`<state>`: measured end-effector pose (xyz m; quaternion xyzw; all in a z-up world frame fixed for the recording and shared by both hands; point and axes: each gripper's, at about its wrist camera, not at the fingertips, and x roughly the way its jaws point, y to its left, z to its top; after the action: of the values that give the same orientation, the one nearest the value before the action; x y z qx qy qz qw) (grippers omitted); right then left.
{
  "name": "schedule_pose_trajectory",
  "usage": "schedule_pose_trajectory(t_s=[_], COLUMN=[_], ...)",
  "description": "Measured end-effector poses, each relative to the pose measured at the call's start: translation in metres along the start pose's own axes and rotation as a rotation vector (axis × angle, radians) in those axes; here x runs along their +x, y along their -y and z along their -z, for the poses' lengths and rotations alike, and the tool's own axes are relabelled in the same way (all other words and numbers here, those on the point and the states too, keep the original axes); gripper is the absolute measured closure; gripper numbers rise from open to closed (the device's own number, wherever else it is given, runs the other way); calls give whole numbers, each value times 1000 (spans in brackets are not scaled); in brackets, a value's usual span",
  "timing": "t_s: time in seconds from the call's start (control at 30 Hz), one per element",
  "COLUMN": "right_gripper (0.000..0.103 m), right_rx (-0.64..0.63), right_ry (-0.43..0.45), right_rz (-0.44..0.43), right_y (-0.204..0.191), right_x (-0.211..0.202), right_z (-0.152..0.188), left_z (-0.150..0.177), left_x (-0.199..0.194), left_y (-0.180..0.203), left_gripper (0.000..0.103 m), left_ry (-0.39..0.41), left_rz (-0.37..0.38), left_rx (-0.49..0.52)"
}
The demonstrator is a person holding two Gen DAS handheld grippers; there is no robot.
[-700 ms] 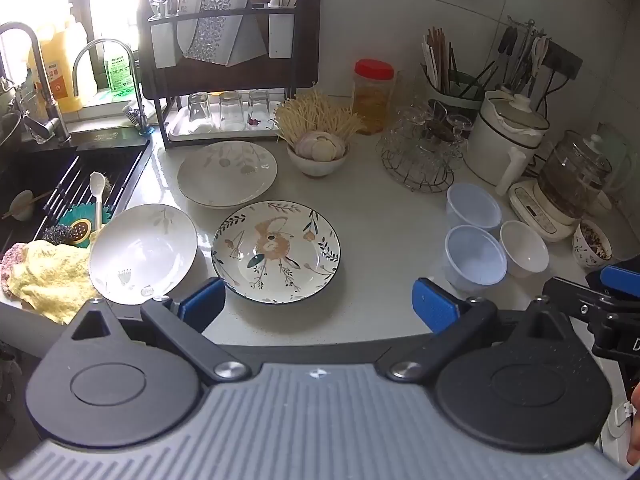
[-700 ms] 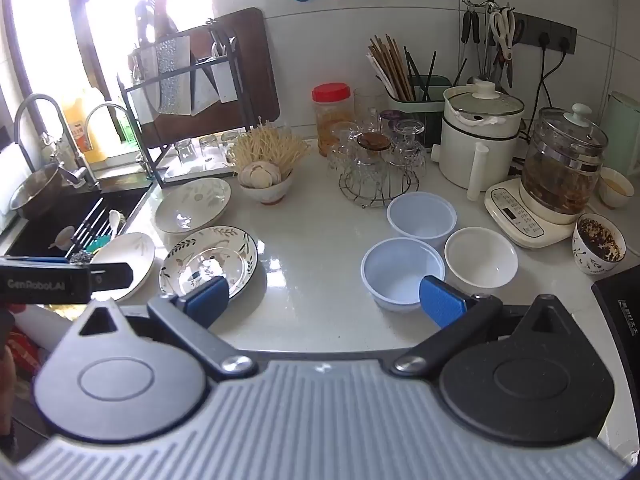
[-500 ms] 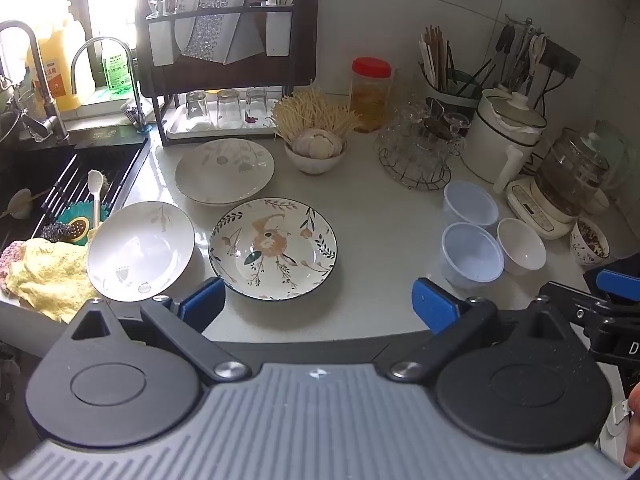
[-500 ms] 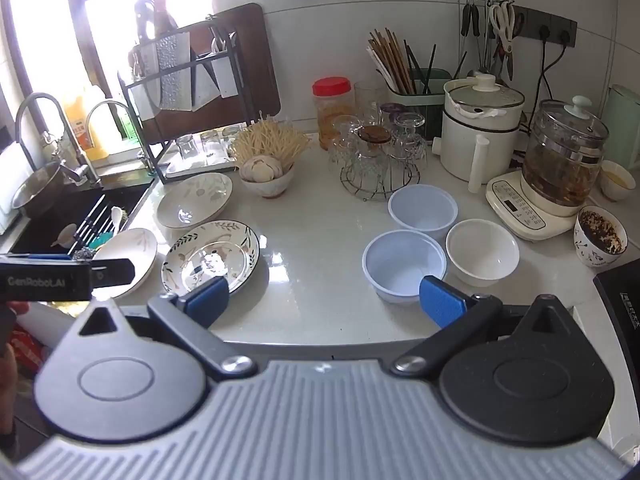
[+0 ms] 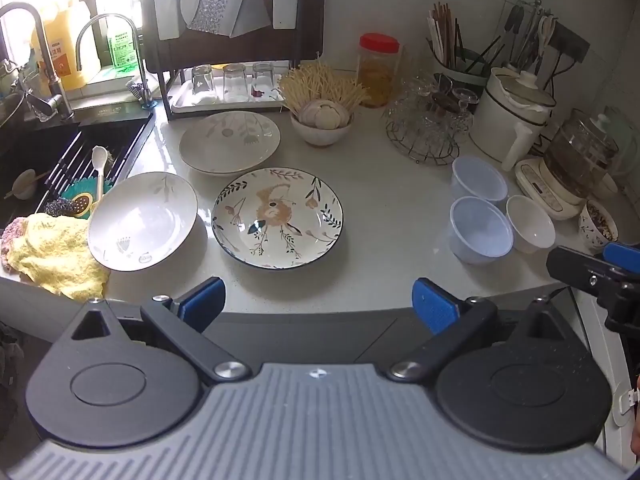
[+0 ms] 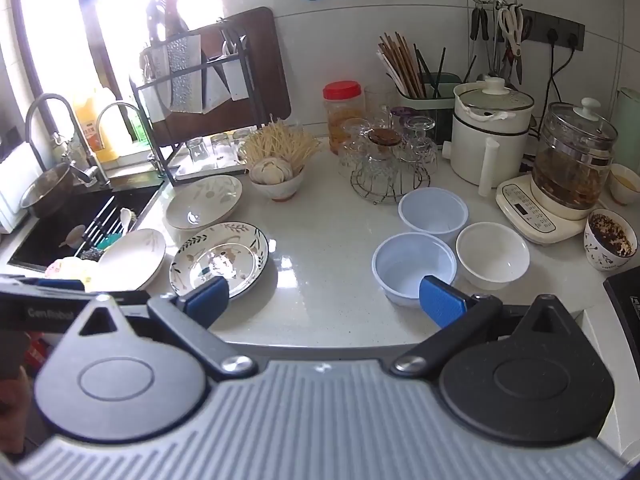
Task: Organize plates and bowls
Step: 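Move both grippers toward the white leaf plate lying by the sink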
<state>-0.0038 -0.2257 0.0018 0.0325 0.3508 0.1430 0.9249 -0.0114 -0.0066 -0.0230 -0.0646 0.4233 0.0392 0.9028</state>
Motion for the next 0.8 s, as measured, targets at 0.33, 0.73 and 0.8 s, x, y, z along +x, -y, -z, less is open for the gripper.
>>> schedule_pose_trajectory(t_s=[0.33, 0.73, 0.8], right_gripper=[0, 0, 0], right_rx=[35, 43, 35], right_ry=[-5, 18, 27], right_rz=[-6, -6, -9], right_y=[-2, -8, -10], right_x=[2, -26, -28], right_z=[5, 17, 19], left_z=[15, 38, 40], left_x=[-10, -36, -40], left_y=[-3, -4, -4], left_gripper=[2, 2, 2], left_ry=[3, 36, 51], left_rz=[-13, 1, 2], left_rx=[29, 14, 17])
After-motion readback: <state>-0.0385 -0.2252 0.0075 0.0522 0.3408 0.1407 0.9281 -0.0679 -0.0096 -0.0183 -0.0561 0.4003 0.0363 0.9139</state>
